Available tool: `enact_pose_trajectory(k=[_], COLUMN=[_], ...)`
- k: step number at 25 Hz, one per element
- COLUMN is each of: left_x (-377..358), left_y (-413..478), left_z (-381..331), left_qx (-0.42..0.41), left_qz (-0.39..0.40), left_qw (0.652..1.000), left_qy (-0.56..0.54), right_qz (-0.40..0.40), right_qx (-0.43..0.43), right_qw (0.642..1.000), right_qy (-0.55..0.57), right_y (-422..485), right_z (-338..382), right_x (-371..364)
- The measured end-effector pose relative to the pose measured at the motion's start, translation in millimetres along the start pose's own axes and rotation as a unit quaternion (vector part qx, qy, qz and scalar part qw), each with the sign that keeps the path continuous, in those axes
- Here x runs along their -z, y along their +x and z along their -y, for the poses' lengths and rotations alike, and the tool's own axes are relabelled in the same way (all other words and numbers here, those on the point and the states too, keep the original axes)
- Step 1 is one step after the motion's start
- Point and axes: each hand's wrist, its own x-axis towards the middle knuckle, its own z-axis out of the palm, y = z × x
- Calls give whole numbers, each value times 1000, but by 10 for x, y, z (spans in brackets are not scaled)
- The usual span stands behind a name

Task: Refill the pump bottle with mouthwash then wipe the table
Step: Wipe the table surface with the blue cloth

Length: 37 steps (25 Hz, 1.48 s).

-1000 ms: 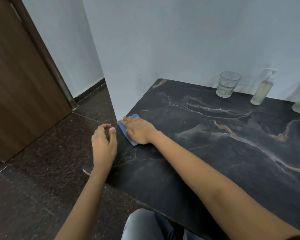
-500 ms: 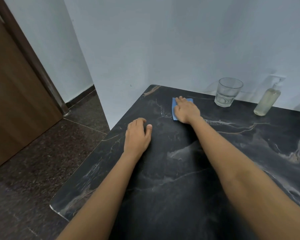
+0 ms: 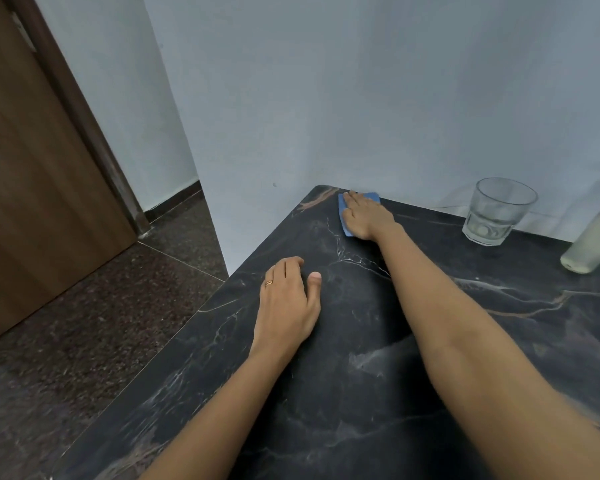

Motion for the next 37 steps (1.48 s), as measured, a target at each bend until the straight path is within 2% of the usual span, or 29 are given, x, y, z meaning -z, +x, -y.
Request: enact_pose_trajectory(k=[5, 8, 11, 13, 16, 18, 24, 26, 33, 37], left_x=[12, 64, 97, 102, 87, 76, 60, 82, 124, 156], left_y=[15, 9, -13, -18, -9, -10, 8, 13, -27, -40], left_z=[-12, -38, -56, -50, -42, -35, -24, -27, -78, -103], left_qx=[6, 23, 35, 46, 41, 39, 12, 8, -1, 1], left_qz=[-12, -21, -24, -18, -12, -8, 7, 20, 19, 26], left_qw=[1000, 999, 997, 997, 998, 998, 1000, 1000, 1000, 999], left_qy=[-16, -38, -62, -57, -48, -46, -18, -12, -22, -29], right_qz=[13, 44, 48, 30, 20, 23, 32, 36, -25, -29], right_qx=[45, 131, 234, 249, 149, 85, 62, 46, -73, -134], right_qw=[999, 990, 971, 968, 989, 996, 997, 998, 996, 990], right_qy=[9, -6, -6, 6, 5, 5, 13, 30, 39, 37], right_y=[277, 34, -427, -634, -584, -325, 314, 248, -541, -933], right_z=[674, 1024, 855, 446, -141, -234, 239, 212, -441, -490], right_x=[-52, -153, -193, -140, 21, 82, 27, 50, 90, 93])
